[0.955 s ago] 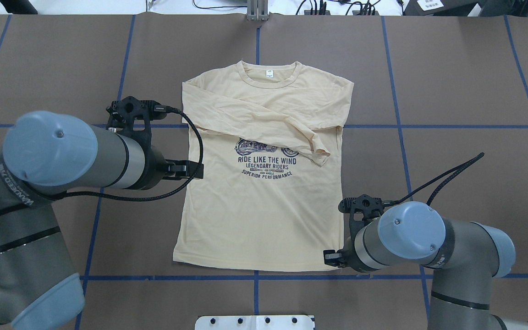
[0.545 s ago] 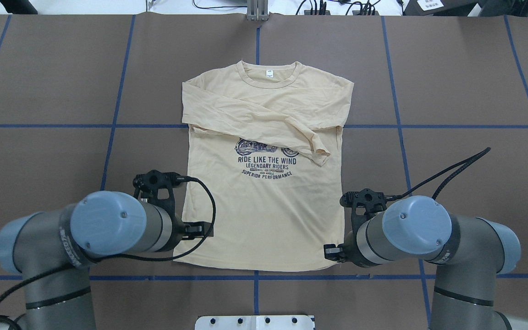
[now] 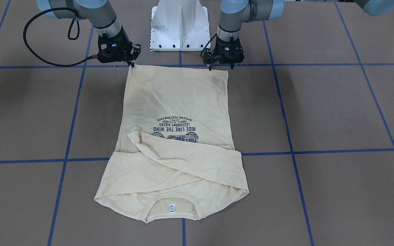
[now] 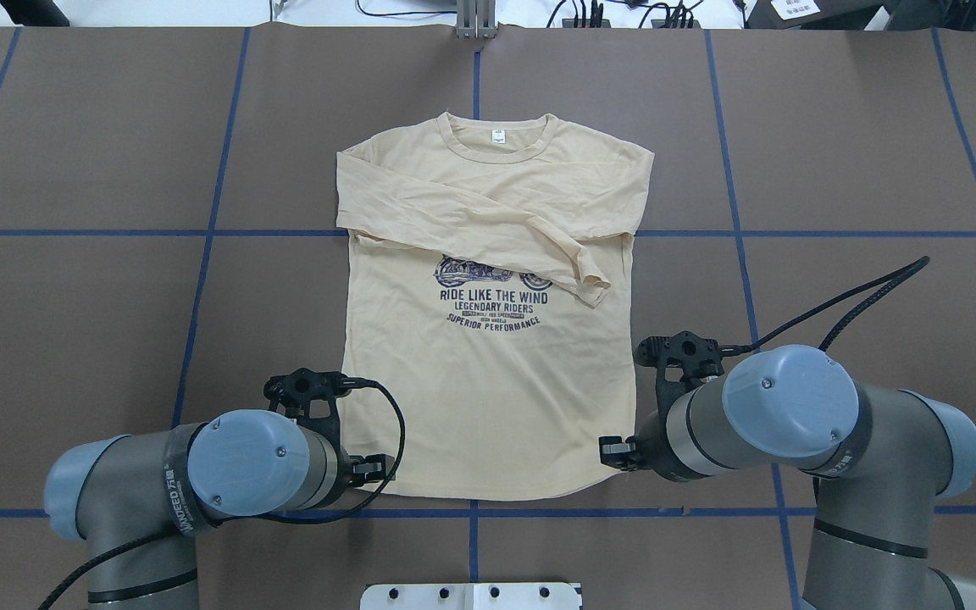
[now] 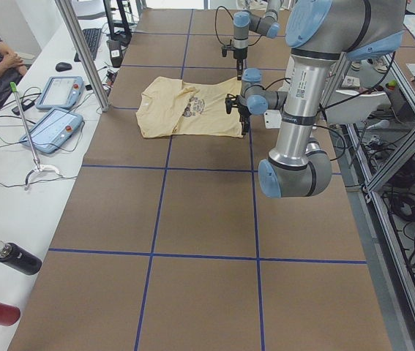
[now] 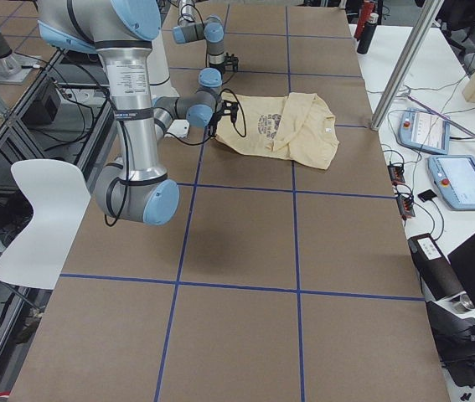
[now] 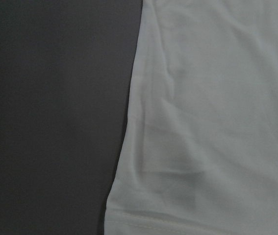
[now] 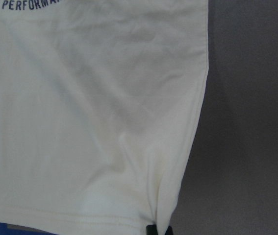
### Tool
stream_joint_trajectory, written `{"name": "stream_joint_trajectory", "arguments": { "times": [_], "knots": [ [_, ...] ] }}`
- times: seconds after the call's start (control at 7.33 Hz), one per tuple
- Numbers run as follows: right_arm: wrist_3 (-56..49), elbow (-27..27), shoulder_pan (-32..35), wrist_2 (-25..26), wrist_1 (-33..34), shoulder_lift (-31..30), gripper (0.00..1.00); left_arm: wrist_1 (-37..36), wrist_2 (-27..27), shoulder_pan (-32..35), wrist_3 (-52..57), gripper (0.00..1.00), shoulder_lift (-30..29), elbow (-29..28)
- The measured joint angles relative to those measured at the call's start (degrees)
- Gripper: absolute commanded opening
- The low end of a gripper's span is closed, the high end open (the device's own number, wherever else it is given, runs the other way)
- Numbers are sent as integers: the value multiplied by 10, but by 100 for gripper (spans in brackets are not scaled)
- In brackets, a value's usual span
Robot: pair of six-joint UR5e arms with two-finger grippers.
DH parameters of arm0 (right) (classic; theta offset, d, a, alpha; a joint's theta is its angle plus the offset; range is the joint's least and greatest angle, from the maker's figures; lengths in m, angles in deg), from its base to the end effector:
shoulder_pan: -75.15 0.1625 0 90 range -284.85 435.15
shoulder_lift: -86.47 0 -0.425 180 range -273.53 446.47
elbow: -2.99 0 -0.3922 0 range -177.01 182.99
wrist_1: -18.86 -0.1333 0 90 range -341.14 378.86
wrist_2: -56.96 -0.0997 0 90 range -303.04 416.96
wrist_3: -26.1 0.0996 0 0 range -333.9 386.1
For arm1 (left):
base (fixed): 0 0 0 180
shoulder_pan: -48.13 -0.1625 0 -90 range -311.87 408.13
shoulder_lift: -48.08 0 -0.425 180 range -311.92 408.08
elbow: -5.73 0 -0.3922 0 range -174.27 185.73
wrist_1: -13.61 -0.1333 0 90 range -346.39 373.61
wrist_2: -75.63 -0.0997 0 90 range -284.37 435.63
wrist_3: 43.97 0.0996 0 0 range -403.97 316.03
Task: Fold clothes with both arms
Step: 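Grasp both hem corners with the left and right grippers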
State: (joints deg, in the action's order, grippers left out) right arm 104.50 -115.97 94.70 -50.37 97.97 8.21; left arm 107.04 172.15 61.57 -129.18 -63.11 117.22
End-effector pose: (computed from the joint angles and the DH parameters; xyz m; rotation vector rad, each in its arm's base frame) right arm -0.4556 -0.2718 0.3038 -0.0315 -0.9354 -0.0077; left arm 0.5381 -0.2540 0.2896 0.0211 0.8110 -0.0968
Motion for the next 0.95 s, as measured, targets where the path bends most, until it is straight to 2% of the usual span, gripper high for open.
{"name": "stream_joint_trajectory", "arguments": {
  "times": [0.27,0.95],
  "knots": [
    [0,-1,9,-10,1,0,0,0,0,-1,4,68,0,-9],
    [-1,-2,18,-18,1,-1,0,-3,1,4,4,61,0,-13]
  ]
}}
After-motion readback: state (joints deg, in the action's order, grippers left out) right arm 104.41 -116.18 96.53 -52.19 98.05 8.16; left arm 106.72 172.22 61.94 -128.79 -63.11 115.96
